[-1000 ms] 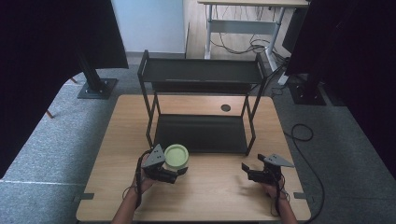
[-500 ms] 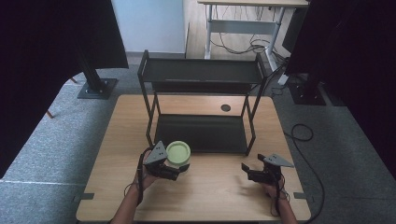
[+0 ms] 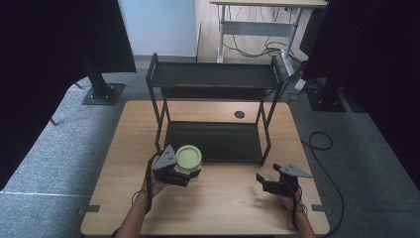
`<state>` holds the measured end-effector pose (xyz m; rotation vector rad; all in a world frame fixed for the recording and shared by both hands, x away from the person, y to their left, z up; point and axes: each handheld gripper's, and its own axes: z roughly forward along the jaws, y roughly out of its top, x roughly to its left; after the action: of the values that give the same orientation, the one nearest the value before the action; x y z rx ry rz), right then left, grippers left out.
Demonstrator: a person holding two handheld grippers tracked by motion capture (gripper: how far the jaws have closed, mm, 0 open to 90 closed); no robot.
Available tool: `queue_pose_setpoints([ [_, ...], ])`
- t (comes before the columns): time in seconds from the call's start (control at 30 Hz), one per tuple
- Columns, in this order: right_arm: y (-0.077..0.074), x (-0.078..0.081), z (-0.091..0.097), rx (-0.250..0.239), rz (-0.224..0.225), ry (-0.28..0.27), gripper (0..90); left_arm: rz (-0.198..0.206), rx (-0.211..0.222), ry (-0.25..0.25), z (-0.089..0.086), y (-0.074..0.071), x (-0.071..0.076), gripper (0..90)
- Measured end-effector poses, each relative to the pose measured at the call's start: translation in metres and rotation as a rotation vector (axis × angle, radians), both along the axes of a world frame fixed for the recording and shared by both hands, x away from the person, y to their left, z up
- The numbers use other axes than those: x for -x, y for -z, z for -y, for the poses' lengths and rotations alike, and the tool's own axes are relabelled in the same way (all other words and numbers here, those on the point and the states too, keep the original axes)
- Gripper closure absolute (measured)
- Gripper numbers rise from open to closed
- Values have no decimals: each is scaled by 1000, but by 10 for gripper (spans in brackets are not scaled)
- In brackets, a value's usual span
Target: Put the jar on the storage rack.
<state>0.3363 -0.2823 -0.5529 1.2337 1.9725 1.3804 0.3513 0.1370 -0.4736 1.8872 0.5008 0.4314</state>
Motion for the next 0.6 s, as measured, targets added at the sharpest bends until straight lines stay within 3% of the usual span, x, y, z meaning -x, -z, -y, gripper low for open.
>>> queue_pose_setpoints([
  [0.6, 0, 0, 1, -10, -4, 1, 90, 9, -9, -10, 4, -4, -24, 108],
])
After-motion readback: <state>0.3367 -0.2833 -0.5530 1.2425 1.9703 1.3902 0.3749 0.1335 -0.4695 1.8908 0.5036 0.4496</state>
